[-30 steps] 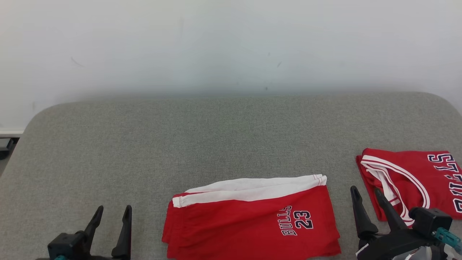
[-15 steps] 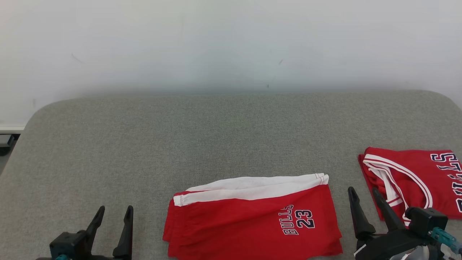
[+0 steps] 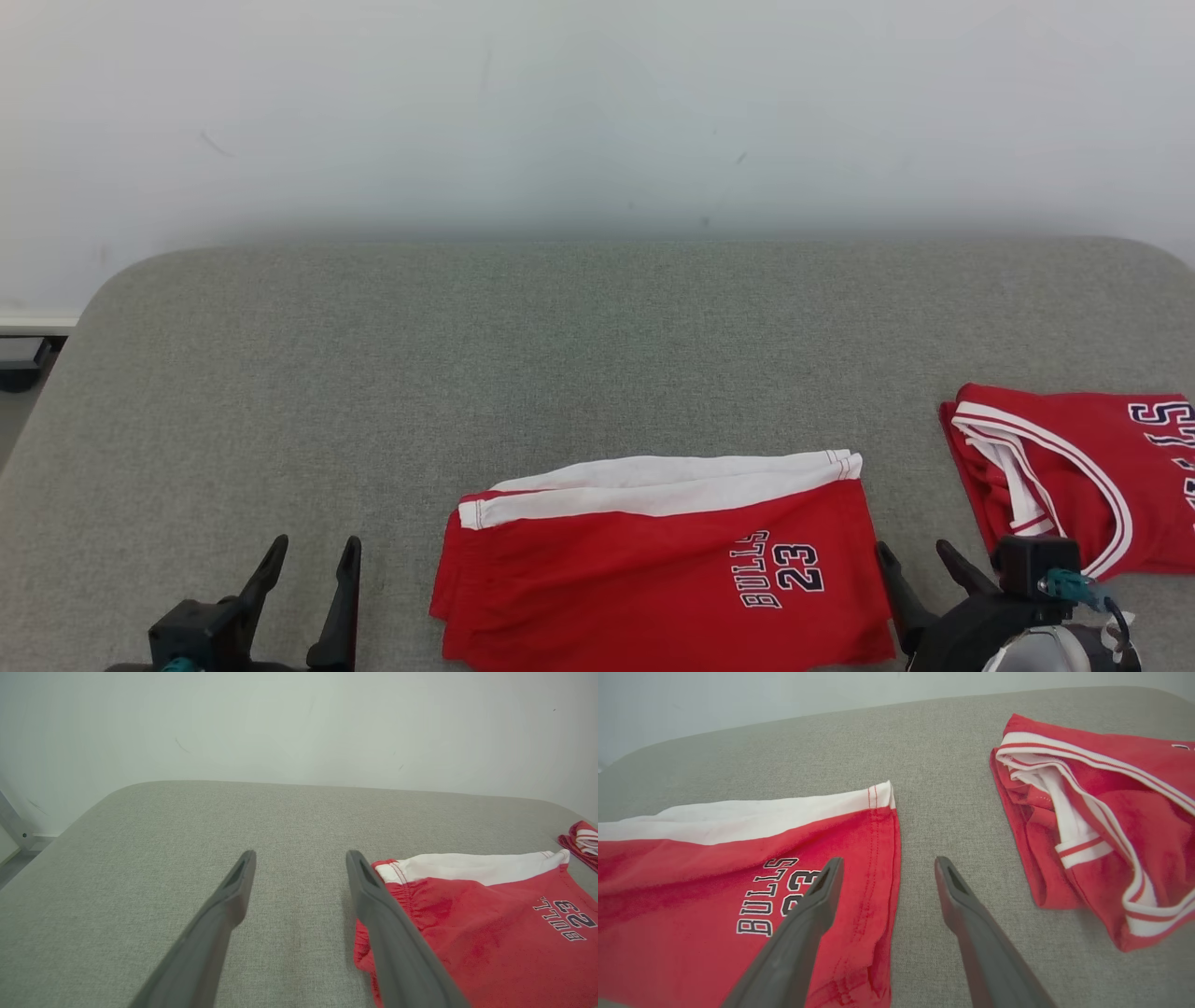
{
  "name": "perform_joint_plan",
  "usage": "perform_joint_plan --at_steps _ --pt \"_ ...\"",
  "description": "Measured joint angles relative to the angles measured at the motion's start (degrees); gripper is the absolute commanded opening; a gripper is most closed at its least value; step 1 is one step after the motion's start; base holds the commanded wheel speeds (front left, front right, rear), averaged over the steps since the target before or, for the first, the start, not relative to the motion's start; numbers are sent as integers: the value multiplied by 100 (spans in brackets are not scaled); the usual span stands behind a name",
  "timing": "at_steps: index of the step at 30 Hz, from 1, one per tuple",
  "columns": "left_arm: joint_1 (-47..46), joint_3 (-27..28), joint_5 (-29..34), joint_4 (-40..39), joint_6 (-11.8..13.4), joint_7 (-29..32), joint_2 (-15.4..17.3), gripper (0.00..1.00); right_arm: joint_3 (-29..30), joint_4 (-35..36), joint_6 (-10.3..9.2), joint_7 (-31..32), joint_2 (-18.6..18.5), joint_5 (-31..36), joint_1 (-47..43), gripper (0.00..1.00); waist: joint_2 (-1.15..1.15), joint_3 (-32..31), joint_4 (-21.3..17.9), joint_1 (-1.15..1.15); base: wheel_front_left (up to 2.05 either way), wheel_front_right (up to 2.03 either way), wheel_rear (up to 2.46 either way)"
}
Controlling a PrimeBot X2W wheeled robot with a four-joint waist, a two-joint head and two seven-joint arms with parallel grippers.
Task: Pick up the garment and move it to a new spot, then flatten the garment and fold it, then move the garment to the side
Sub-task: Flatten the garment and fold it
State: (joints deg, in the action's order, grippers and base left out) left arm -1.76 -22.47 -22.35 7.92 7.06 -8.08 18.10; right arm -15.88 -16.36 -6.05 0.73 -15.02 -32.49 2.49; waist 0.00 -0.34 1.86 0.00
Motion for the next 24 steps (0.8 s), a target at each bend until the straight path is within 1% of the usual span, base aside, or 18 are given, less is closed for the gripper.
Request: perform_joint_plan --at_steps 8,10,15,19,24 --pt "-104 -73 12 -2 -9 48 -9 100 18 -421 -35 659 34 -27 431 100 0 73 76 0 0 0 0" --pt "-153 -76 14 -3 -55 49 -9 100 25 -545 -52 804 68 -58 451 100 0 108 108 0 0 0 0" --pt "-222 -84 14 12 -63 52 -9 100 42 -791 -67 1170 175 -177 617 100 0 191 189 0 0 0 0" --pt "-224 -74 14 46 -103 52 0 100 64 -837 -101 1407 297 -178 801 100 0 216 225 0 0 0 0" --pt "-232 -75 13 69 -108 52 -2 100 121 -983 -103 1731 309 -178 898 100 0 220 248 0 0 0 0"
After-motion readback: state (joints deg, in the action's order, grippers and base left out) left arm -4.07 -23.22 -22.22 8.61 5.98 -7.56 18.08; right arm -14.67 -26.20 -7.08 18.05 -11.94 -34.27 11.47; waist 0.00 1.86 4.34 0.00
